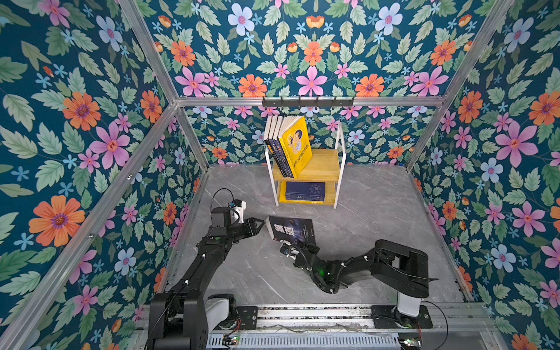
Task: Stacking books/files
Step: Pick up the book from the center of the table, then place the book on the bookshelf.
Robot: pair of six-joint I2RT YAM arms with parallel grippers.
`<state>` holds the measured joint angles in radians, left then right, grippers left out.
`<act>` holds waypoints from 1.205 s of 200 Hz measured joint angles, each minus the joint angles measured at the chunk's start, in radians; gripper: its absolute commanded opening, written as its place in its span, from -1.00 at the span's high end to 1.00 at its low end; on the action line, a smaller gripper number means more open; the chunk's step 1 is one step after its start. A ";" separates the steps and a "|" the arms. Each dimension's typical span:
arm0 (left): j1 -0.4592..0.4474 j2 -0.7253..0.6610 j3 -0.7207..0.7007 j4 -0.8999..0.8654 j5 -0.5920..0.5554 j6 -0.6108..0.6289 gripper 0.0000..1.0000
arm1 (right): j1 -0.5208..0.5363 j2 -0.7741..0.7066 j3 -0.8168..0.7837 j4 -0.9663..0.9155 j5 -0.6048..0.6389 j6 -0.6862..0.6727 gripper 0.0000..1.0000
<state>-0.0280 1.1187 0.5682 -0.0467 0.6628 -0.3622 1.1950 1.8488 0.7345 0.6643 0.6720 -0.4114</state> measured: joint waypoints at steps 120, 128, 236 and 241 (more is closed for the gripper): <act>0.168 -0.158 -0.012 -0.023 -0.056 0.230 -0.64 | -0.055 -0.370 0.017 -0.137 -0.150 0.198 1.00; 0.175 -0.160 -0.011 -0.026 -0.058 0.238 -0.70 | -0.068 -0.403 0.018 -0.151 -0.166 0.229 1.00; 0.205 -0.189 -0.007 -0.032 -0.064 0.330 -0.99 | -0.192 -0.670 0.166 -0.240 -0.189 0.357 1.00; 0.205 -0.192 -0.007 -0.032 -0.064 0.336 -0.99 | -0.198 -0.670 0.172 -0.232 -0.187 0.354 1.00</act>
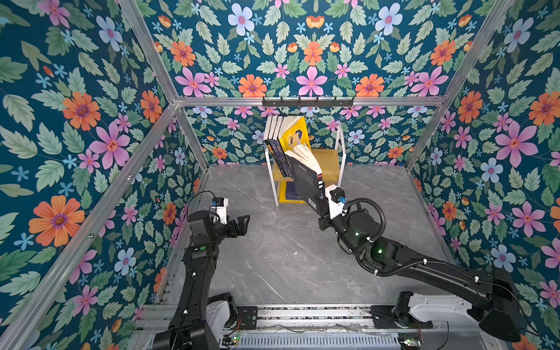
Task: Stacking books/files
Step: Place the book on the bookshelf.
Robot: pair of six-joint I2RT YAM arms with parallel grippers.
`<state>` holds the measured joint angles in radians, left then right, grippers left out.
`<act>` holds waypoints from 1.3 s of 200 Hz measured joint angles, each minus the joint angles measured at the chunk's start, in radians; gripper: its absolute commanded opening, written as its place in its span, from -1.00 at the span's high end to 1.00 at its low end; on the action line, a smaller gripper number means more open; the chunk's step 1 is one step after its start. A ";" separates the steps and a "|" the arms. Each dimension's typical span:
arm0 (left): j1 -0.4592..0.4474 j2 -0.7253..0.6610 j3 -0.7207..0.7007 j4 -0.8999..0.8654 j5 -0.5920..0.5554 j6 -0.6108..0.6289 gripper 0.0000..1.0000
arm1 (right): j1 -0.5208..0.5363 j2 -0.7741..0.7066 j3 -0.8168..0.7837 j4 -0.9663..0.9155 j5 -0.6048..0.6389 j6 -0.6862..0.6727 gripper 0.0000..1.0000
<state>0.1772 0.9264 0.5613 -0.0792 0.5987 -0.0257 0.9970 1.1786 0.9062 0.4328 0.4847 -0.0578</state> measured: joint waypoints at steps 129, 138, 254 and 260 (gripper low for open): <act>-0.003 -0.034 0.029 -0.055 -0.047 0.089 -0.99 | -0.167 0.425 0.325 0.237 0.235 -0.165 1.00; -0.005 -0.035 0.029 -0.056 -0.049 0.092 -0.99 | -0.171 0.460 0.344 0.254 0.247 -0.190 1.00; -0.023 -0.034 0.029 -0.056 -0.046 0.107 -0.99 | -0.238 0.684 0.473 0.206 0.056 -0.108 1.00; -0.023 -0.034 0.029 -0.056 -0.046 0.107 -0.99 | -0.238 0.693 0.480 0.208 0.041 -0.103 1.00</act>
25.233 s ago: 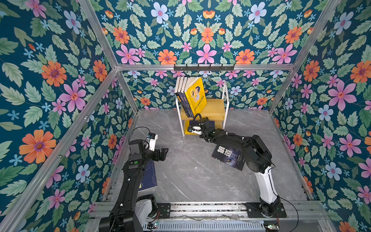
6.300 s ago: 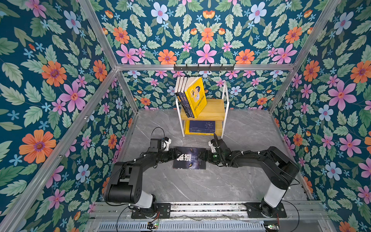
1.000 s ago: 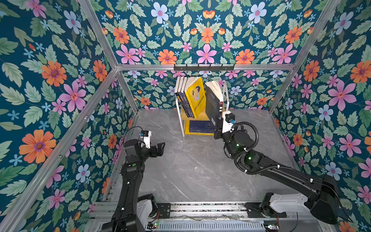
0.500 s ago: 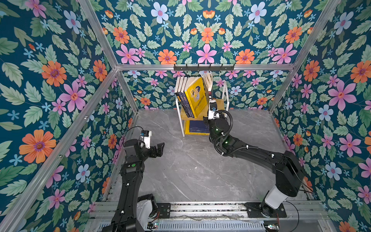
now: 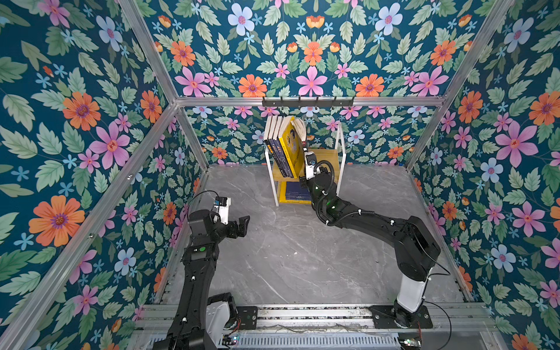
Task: Stacking books/files
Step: Place the book on the bookshelf.
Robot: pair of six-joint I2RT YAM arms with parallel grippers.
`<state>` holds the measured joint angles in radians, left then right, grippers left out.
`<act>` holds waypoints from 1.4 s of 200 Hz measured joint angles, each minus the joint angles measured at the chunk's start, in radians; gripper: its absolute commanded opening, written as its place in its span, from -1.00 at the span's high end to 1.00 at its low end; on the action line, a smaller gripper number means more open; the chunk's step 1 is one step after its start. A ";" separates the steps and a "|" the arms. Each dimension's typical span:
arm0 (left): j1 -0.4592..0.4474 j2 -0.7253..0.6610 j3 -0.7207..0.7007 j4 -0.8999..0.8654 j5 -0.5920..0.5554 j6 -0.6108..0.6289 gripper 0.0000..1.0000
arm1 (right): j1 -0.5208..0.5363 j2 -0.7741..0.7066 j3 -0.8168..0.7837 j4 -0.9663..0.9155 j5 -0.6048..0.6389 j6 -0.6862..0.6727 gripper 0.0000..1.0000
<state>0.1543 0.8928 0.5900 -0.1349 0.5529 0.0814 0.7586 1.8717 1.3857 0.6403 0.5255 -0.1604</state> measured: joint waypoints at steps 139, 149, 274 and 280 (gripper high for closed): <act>0.002 0.007 0.000 0.000 0.000 0.003 -0.99 | -0.049 0.090 0.071 0.070 -0.100 -0.003 1.00; 0.002 0.008 0.000 0.000 0.000 0.003 -0.99 | -0.049 0.093 0.076 0.068 -0.106 -0.003 1.00; 0.003 0.019 0.000 0.000 0.000 0.003 -0.99 | -0.062 0.040 -0.072 0.176 -0.370 0.013 0.43; 0.003 0.019 0.000 0.000 0.001 0.003 -0.99 | -0.065 0.039 -0.075 0.171 -0.384 0.019 0.41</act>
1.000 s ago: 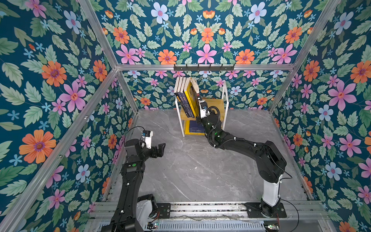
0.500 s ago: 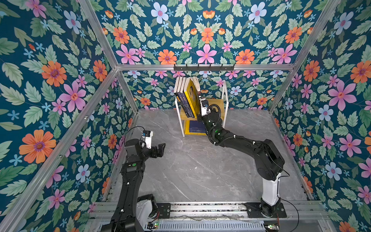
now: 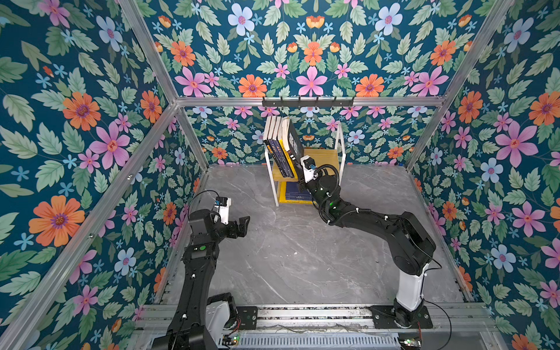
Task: Stacking books/files
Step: Place the book on the bookshelf.
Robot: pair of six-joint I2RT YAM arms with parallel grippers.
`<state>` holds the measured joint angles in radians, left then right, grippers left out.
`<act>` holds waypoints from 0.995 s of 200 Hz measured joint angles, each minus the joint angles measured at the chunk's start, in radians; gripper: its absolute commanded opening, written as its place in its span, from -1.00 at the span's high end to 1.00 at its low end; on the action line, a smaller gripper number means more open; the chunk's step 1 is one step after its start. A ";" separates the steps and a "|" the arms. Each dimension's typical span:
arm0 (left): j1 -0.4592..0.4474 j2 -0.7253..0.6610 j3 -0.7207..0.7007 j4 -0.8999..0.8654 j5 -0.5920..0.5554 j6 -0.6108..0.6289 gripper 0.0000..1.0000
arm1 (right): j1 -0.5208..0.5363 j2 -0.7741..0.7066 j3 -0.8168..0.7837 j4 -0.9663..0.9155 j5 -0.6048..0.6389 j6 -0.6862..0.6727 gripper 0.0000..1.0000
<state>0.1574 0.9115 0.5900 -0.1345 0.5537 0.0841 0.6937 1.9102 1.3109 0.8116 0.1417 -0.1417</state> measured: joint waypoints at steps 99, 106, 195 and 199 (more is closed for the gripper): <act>0.009 -0.006 0.000 0.000 0.000 0.000 -0.99 | -0.026 -0.016 0.036 -0.090 -0.087 0.029 0.44; 0.009 -0.007 0.000 0.000 0.000 0.000 -0.99 | -0.026 -0.015 0.044 -0.097 -0.090 0.029 0.44; 0.012 -0.007 0.000 0.000 0.000 0.000 -0.99 | -0.027 -0.062 0.028 -0.143 -0.141 0.040 0.26; 0.012 -0.007 0.000 0.000 0.000 0.000 -0.99 | -0.026 -0.073 0.021 -0.153 -0.140 0.040 0.25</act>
<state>0.1692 0.9047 0.5896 -0.1349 0.5537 0.0837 0.6674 1.8370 1.3323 0.6590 0.0017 -0.1017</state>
